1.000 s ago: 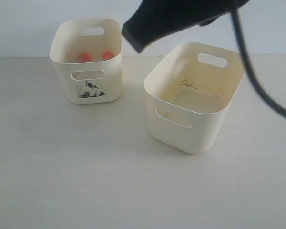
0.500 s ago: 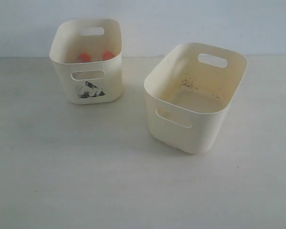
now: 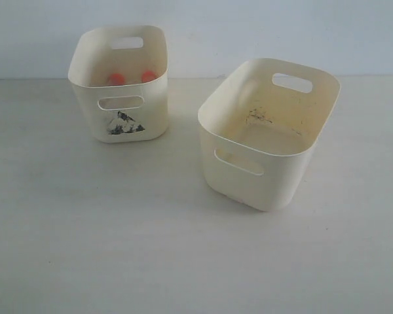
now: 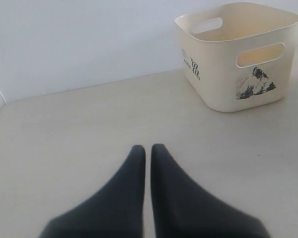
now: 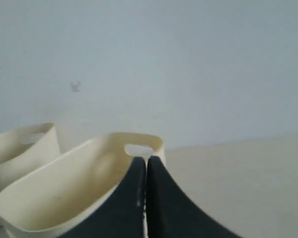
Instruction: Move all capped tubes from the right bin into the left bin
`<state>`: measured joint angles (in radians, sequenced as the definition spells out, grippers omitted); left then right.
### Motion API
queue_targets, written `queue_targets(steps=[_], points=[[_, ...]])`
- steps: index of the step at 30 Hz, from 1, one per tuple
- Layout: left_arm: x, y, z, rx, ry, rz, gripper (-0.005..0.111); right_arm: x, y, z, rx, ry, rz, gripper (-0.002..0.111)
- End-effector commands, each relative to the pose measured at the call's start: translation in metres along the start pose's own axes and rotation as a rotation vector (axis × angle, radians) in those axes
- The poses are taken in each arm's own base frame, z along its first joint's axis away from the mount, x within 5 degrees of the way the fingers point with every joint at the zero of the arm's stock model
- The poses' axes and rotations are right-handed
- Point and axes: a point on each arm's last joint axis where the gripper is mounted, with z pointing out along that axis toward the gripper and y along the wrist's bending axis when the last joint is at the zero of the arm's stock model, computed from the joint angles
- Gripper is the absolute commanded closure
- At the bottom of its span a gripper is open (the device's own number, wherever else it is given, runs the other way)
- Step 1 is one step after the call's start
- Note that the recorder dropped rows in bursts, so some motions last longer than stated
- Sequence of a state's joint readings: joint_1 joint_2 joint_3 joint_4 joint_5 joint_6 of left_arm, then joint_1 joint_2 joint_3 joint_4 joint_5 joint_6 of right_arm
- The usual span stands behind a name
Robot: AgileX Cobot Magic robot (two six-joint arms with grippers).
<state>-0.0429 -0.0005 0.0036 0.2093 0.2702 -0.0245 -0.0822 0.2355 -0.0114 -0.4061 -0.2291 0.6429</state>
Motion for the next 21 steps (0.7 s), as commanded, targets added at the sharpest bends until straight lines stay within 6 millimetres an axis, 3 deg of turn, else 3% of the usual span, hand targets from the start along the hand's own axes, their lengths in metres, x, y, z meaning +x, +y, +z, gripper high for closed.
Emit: queue_targets(steps=[1,6,9,14,21], points=[[-0.002,0.000,0.000,0.002,-0.012,-0.017,0.102,0.014,-0.015,-0.018,0.180,0.097,0.012,0.108],[-0.002,0.000,0.000,0.002,-0.012,-0.017,0.102,0.019,-0.020,-0.024,0.228,0.142,-0.075,0.108],[-0.002,0.000,0.000,0.002,-0.012,-0.017,0.102,0.028,-0.022,-0.026,0.255,0.231,-0.033,0.108],[-0.002,0.000,0.000,0.002,-0.012,-0.017,0.102,0.032,-0.015,-0.026,0.152,0.287,-0.147,0.108],[-0.002,0.000,0.000,0.002,-0.012,-0.017,0.102,0.033,-0.012,-0.025,0.127,0.295,-0.133,0.108]])
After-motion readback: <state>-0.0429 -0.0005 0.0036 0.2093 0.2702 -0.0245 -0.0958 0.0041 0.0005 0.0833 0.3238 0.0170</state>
